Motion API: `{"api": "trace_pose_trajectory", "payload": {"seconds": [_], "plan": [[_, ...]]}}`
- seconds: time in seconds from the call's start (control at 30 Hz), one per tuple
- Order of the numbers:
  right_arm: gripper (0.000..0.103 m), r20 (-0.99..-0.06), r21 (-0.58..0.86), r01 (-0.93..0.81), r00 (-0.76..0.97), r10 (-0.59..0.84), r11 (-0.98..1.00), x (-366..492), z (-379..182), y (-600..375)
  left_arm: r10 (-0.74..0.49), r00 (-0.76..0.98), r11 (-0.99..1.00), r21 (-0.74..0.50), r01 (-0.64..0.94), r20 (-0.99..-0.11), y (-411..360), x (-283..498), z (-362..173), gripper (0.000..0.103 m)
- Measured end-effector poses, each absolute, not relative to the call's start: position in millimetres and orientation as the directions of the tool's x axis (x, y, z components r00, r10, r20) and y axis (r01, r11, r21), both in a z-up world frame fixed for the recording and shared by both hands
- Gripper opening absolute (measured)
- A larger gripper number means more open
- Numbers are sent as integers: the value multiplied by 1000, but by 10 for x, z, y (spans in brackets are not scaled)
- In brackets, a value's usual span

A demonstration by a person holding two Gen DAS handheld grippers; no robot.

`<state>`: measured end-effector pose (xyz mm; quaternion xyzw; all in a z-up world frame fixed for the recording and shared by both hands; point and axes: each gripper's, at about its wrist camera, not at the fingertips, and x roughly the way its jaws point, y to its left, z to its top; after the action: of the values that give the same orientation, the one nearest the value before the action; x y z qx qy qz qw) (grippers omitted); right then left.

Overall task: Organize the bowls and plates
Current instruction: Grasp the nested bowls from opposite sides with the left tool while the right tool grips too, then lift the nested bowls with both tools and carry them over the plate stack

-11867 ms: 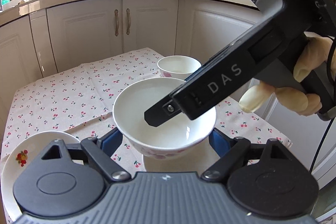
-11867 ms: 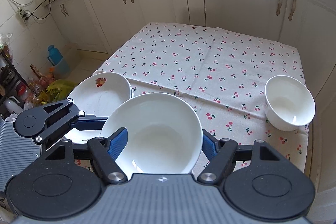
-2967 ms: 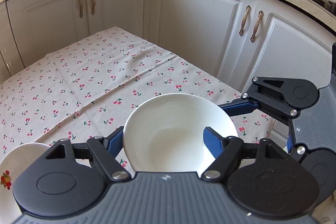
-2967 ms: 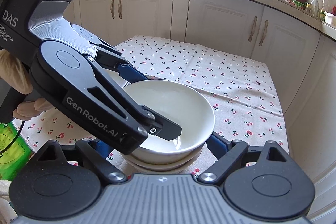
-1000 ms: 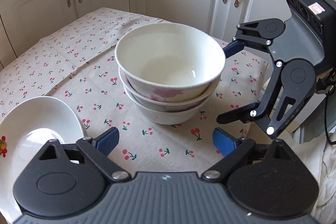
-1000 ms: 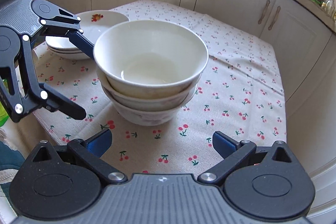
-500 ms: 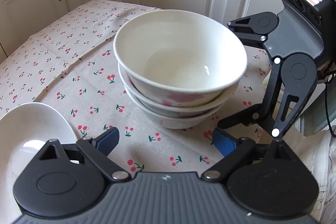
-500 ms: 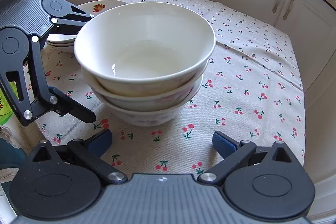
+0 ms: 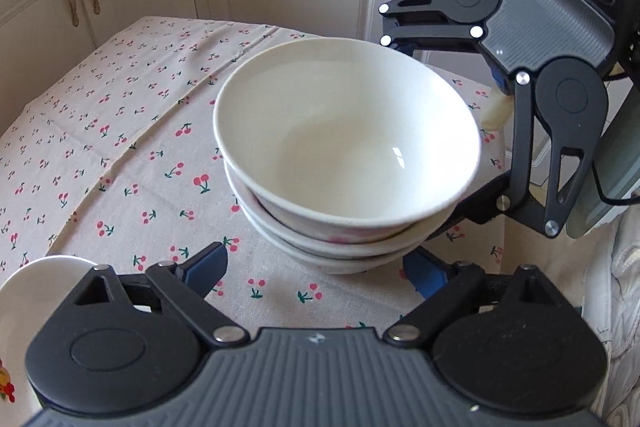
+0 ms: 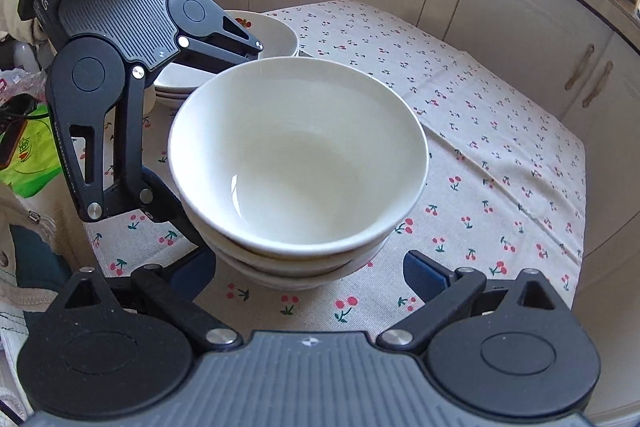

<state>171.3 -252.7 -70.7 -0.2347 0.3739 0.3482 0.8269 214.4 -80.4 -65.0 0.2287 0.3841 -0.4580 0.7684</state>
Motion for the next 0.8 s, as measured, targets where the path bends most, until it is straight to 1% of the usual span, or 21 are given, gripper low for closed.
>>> {"api": "trace_pose_trajectory", "payload": {"seconds": [0.2,0.37,0.8], "plan": [[97,-793,-138,-783,455,406,607,1720,-627,-2488,-557,254,424,-9,905,-791,-810,2165,-628,92],[96,-795,-129,-791,442,414,598,1710,-591,-2468,-555,232,386,-1,922,-799,-836,2179,-610,89],[94,-806,-119,-800,425,413,589,1773,-635,-2478,-547,159,330,-37,943,-822,-909,2311,-586,88]]}}
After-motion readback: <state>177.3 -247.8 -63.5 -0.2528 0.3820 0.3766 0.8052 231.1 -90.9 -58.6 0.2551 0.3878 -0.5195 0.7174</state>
